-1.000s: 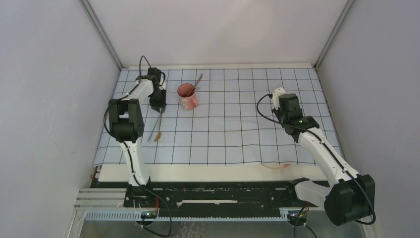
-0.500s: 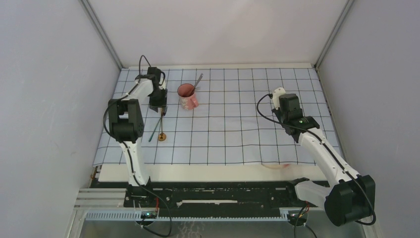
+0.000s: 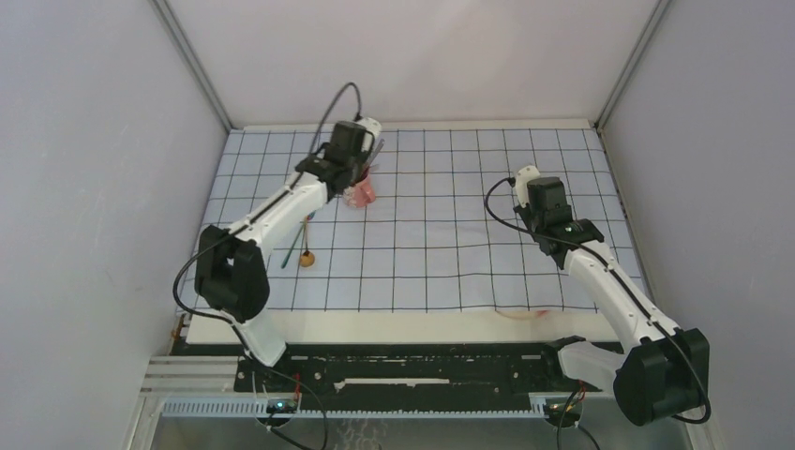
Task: Set the dinner table for one person
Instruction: Pick up the spoon from the napkin.
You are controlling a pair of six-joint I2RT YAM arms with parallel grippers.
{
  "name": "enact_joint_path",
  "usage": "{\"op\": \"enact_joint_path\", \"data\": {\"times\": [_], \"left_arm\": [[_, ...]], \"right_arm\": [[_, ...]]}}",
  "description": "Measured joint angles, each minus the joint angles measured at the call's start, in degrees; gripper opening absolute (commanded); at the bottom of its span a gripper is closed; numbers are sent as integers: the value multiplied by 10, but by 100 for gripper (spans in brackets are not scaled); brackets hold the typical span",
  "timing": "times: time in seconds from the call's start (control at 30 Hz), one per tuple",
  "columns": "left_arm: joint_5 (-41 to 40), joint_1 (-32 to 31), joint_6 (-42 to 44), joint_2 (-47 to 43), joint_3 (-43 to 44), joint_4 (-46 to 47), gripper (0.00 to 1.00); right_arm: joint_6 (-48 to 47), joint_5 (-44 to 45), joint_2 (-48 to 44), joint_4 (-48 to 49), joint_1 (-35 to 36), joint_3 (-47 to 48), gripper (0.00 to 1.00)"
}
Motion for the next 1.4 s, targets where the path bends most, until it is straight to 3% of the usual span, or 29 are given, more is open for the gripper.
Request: {"op": "enact_joint_path", "data": {"times": [0.2, 0.4, 0.5, 0.57, 0.83, 0.97, 1.23, 1.4], "left_arm": [[-89, -105, 86, 14, -45, 107, 45], [-177, -127, 165, 37, -91, 217, 44], [-229, -141, 238, 40, -151, 338, 39], [-246, -156, 254, 50, -163, 367, 38], [-264, -201, 230, 56, -162, 387, 38], [-269, -206, 211, 34, -163, 383, 38], [-294, -206, 230, 41, -165, 466, 38], [-287, -206, 202, 70, -158, 439, 37]], "right_arm": [[0, 3, 4, 0, 2, 0, 13], [0, 7, 3, 0, 3, 0, 13], [0, 10, 3, 0, 6, 0, 14], [0, 14, 4, -1, 11, 0, 13], [-1, 26, 19, -3, 32, 9, 13], [0, 33, 26, -6, 37, 19, 13], [-2, 46, 29, -12, 49, 32, 14], [-4, 63, 29, -24, 49, 34, 14]]}}
